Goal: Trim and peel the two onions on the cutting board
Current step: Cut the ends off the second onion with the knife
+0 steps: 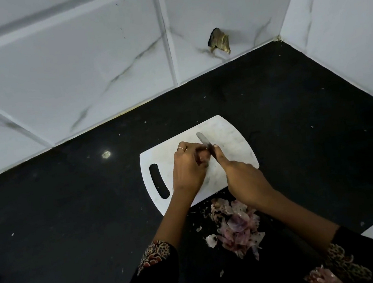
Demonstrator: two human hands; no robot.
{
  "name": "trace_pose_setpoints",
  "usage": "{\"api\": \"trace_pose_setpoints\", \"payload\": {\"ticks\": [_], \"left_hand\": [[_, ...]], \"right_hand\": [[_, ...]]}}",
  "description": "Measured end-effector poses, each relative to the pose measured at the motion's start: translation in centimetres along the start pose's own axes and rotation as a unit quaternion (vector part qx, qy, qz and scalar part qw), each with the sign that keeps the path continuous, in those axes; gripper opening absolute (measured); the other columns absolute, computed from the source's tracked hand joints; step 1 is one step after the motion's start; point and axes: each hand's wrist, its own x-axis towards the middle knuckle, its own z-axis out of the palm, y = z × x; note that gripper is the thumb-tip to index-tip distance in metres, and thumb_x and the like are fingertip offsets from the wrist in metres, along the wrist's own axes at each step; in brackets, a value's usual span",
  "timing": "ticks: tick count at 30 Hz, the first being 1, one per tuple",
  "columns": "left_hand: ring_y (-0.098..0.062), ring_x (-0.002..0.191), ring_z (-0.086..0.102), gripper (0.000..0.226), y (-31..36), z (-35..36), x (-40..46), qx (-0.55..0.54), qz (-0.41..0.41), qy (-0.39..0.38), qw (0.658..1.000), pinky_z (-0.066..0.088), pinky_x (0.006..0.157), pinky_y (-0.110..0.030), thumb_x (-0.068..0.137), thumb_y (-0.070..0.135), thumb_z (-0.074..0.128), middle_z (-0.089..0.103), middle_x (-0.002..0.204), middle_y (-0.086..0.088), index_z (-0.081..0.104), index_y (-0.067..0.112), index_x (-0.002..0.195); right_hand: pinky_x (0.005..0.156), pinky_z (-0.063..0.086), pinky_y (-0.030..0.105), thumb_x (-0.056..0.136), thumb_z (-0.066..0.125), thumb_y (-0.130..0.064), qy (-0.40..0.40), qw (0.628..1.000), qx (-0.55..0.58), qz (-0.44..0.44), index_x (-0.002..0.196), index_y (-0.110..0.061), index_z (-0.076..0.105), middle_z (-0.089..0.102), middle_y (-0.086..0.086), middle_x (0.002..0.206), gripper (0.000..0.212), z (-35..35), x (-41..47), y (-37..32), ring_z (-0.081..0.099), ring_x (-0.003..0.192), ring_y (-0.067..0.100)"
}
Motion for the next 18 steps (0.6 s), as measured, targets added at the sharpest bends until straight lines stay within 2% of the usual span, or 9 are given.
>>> {"api": "trace_pose_setpoints", "payload": {"ticks": [2,4,8,12,15,18], "left_hand": [[-0.024,0.106,0.051,0.029,0.1,0.1,0.2,0.045,0.019,-0.006,0.999,0.051,0.079,-0.028,0.084,0.009,0.067,0.05,0.115,-0.009,0.066,0.012,0.113],[-0.027,0.11,0.048,0.029,0.4,0.1,0.3,0.099,0.022,-0.017,0.995,0.052,0.075,-0.037,0.088,0.011,0.064,0.047,0.121,-0.011,0.063,0.011,0.117],[-0.029,0.108,0.049,0.027,0.5,0.4,-0.2,0.176,-0.009,-0.046,0.983,0.041,0.066,-0.032,0.094,0.01,0.053,0.046,0.122,-0.012,0.055,0.009,0.121],[-0.025,0.108,0.048,0.03,0.8,0.6,-0.7,0.258,-0.011,-0.08,0.963,0.04,0.067,-0.028,0.097,0.013,0.049,0.05,0.119,-0.011,0.042,0.009,0.126],[-0.026,0.112,0.048,0.038,0.9,1.0,-0.5,0.266,-0.027,-0.086,0.96,0.044,0.08,-0.032,0.099,0.028,0.048,0.052,0.123,-0.011,0.038,0.009,0.13],[-0.032,0.128,0.037,0.055,0.9,1.2,-0.7,0.278,-0.039,-0.094,0.955,0.039,0.098,-0.039,0.102,0.032,0.034,0.039,0.142,-0.016,0.016,0.008,0.149]], "right_hand": [[0.059,0.038,0.03,0.091,0.041,-0.001,0.007,1.0,-0.001,-0.005,0.151,-0.024,-0.011,0.05,0.002,0.086,0.082,0.1,0.0,0.1,0.053,0.072,0.017],[0.059,0.039,0.031,0.091,0.04,-0.001,0.013,1.0,-0.002,0.002,0.15,-0.024,-0.012,0.05,0.003,0.088,0.082,0.5,-0.4,0.2,0.052,0.072,0.017],[0.061,0.04,0.033,0.092,0.039,-0.003,0.008,1.0,0.003,0.009,0.149,-0.027,-0.015,0.051,0.003,0.093,0.082,1.2,-0.9,0.1,0.052,0.075,0.019],[0.06,0.038,0.032,0.092,0.04,-0.003,0.008,0.999,0.03,0.015,0.149,-0.026,-0.015,0.05,0.002,0.09,0.083,1.7,-1.0,0.1,0.051,0.073,0.018],[0.06,0.037,0.031,0.091,0.04,-0.001,0.009,0.998,0.052,0.019,0.15,-0.026,-0.014,0.048,0.001,0.086,0.084,1.8,-1.1,-0.1,0.051,0.073,0.017],[0.061,0.037,0.031,0.091,0.04,-0.002,0.009,0.997,0.07,0.019,0.15,-0.027,-0.013,0.047,0.0,0.083,0.083,1.6,-1.1,-0.3,0.049,0.072,0.016]]}}
